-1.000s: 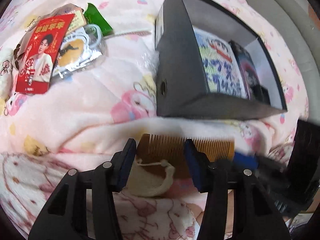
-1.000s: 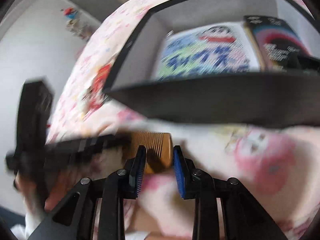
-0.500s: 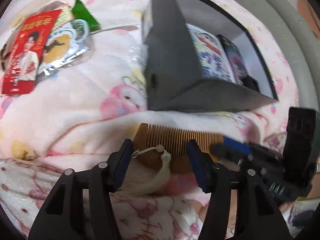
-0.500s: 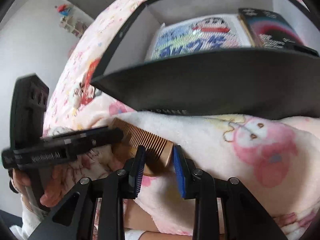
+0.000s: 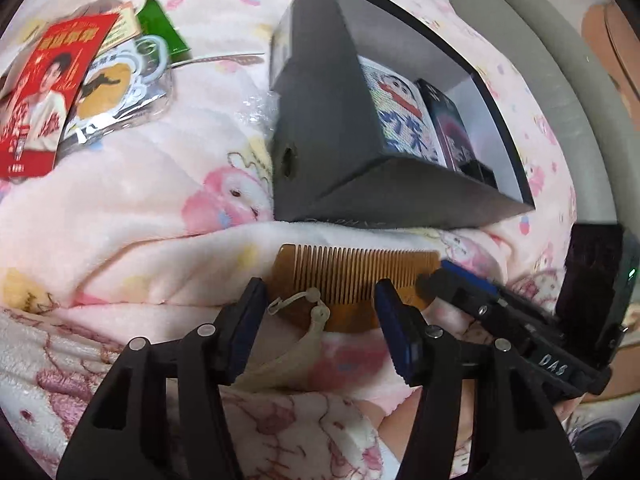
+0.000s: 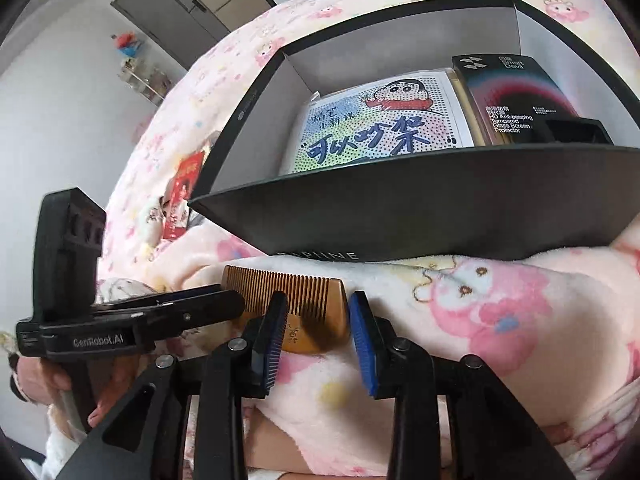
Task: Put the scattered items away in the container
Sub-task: 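Carry the wooden comb with its tassel toward the black box, then lower the wooden comb into the black box in front of the package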
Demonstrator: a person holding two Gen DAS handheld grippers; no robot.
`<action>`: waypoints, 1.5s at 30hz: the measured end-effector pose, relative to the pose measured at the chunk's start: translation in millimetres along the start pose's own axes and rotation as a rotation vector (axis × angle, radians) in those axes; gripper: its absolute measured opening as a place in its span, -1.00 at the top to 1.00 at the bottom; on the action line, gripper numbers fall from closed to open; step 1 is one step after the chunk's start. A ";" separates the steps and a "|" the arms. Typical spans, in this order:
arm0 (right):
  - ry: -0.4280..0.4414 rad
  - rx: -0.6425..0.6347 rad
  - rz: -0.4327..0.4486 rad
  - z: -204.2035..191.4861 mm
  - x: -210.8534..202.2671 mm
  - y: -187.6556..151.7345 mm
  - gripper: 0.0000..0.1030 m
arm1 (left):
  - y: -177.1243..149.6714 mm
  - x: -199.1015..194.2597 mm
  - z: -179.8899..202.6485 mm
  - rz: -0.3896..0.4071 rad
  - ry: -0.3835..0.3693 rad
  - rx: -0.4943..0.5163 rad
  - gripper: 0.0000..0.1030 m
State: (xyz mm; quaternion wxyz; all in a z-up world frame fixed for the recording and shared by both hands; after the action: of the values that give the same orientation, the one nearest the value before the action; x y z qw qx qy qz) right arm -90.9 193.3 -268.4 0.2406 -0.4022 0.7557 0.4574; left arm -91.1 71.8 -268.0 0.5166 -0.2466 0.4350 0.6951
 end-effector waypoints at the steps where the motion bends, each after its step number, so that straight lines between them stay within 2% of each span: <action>1: -0.020 0.010 -0.022 3.0 5.5 -0.9 0.43 | 0.3 4.1 -2.3 -0.009 0.023 -0.004 -0.08; 3: -0.017 0.019 -0.029 6.1 9.0 -0.8 0.43 | -0.4 6.2 -4.6 -0.020 0.063 0.017 -0.05; 6: -0.013 -0.048 -0.024 -2.9 -0.4 1.8 0.49 | -3.9 10.6 3.5 -0.033 0.061 0.051 0.00; 12: 0.036 -0.077 0.037 -16.4 -38.4 19.1 0.49 | -1.1 -21.8 18.7 0.016 -0.021 0.016 0.01; 14: 0.059 -0.087 0.069 -18.2 -57.6 30.8 0.50 | 7.0 -36.2 30.8 0.049 -0.032 0.036 0.02; 17: 0.093 -0.107 0.115 -26.8 -79.5 53.4 0.50 | 24.4 -59.5 53.5 0.103 -0.054 0.063 0.02; 20: 0.112 -0.148 0.174 -30.2 -100.2 86.8 0.50 | 57.4 -74.2 75.2 0.148 -0.140 0.048 0.02; 22: 0.134 -0.180 0.214 -33.2 -104.6 119.8 0.50 | 83.8 -63.0 93.5 0.162 -0.172 0.062 0.02; 25: 0.109 -0.225 0.229 -28.9 -97.9 158.1 0.50 | 118.3 -50.2 111.0 0.199 -0.138 0.097 0.02; 28: 0.071 -0.218 0.220 -12.0 -88.8 175.7 0.50 | 138.5 -26.7 118.5 0.188 -0.138 0.089 0.02; 33: 0.074 -0.146 0.217 22.8 -84.5 177.5 0.50 | 149.0 9.3 131.2 0.151 -0.159 0.094 0.02; 37: 0.065 -0.095 0.258 44.2 -95.4 186.1 0.50 | 151.5 17.9 149.5 0.151 -0.170 0.121 0.02; 41: 0.070 -0.091 0.281 47.6 -100.8 189.6 0.50 | 154.1 15.9 161.5 0.173 -0.141 0.165 0.02; 45: 0.072 -0.095 0.223 46.1 -85.7 180.5 0.50 | 143.6 25.1 146.5 0.136 -0.099 0.146 0.02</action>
State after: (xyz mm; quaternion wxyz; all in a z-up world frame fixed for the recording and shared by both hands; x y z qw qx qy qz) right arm -192.5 313.9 -137.3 0.1417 -0.3428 0.7814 0.5019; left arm -218.0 197.8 -164.4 0.5058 -0.1434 0.4741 0.7063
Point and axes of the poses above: each gripper's, at about its wrist camera, not at the fingertips, and x roughly the way its jaws point, z to its right, y to its top, the point moved 9 cm from there along x, roughly the way its jaws point, and after that the axes turned 11 degrees about z, right-handed, at the moved point
